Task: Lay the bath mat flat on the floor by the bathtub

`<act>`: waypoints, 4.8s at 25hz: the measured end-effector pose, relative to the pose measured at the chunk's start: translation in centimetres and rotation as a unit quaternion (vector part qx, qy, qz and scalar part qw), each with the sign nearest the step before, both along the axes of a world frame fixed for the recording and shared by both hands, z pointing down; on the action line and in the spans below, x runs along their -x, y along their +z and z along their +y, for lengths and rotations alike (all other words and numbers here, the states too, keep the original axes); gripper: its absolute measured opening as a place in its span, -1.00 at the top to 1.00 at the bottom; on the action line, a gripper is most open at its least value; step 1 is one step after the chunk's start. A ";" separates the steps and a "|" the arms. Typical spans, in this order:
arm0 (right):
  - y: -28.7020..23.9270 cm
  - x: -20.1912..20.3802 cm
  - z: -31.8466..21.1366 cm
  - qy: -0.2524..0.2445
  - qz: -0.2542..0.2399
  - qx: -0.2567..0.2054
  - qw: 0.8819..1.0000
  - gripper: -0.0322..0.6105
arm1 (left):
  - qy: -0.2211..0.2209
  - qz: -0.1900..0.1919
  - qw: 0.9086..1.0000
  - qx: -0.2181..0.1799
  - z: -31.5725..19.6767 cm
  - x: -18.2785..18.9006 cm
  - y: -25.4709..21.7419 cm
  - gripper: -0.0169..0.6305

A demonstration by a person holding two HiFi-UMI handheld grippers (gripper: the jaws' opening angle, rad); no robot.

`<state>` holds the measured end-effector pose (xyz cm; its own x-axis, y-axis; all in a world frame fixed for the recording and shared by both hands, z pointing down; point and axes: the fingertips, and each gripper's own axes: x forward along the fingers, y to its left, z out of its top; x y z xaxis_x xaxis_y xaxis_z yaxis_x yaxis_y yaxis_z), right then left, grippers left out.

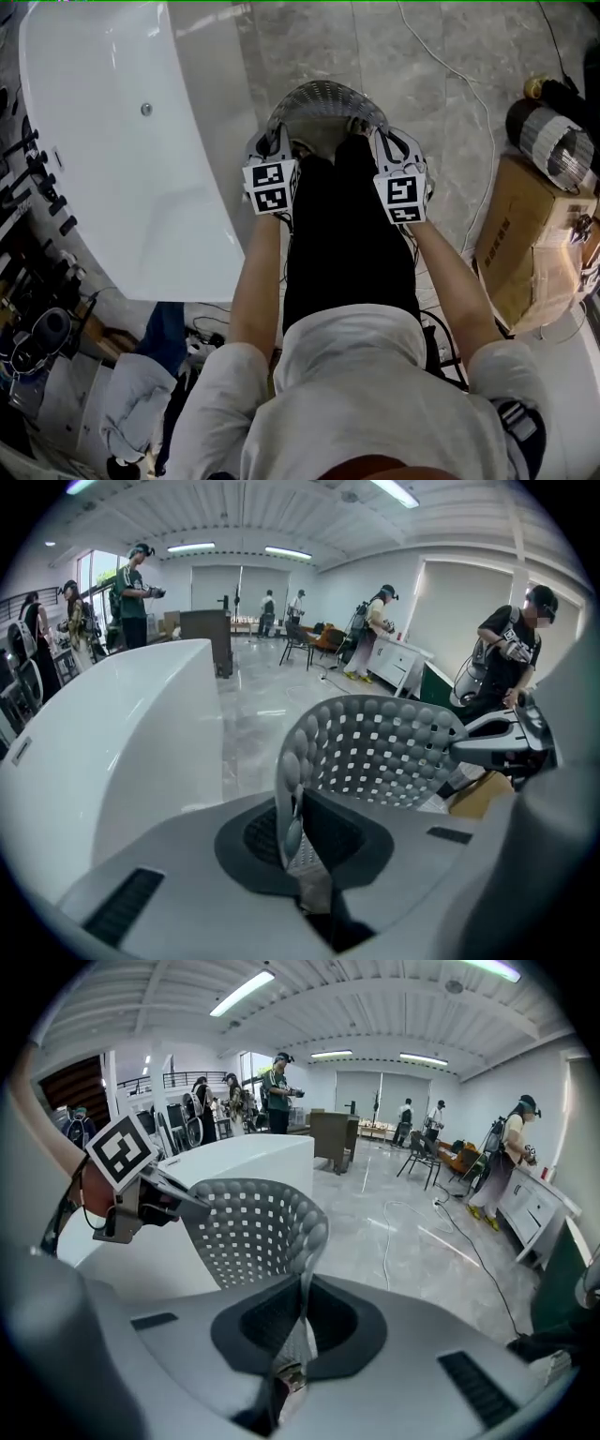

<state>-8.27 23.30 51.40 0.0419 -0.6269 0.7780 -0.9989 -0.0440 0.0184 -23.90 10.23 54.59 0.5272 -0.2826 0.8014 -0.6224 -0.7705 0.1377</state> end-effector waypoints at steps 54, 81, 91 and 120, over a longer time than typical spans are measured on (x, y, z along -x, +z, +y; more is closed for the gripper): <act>9.6 -17.8 -23.5 -0.055 0.017 -0.035 0.998 0.84 | 0.027 0.005 0.999 -0.031 -24.4 -17.8 9.3 0.86; 21.9 -26.3 -32.0 -0.268 -0.049 0.018 0.962 0.84 | -0.130 -0.101 0.986 0.007 -29.9 -25.1 19.6 0.86; 21.7 -25.9 -30.1 -0.250 -0.005 0.020 0.968 0.84 | -0.072 -0.067 0.995 -0.021 -28.1 -24.6 19.1 0.86; 30.7 -30.8 -38.2 -0.256 -0.017 0.041 0.966 0.84 | -0.162 -0.058 0.985 0.009 -32.7 -27.7 26.9 0.86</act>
<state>22.56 -14.93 82.14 -0.2837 -0.4956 0.8209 -0.8890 0.4568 -0.0314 3.83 -22.48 81.53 0.3165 -0.4064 0.8571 -0.8472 -0.5275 0.0628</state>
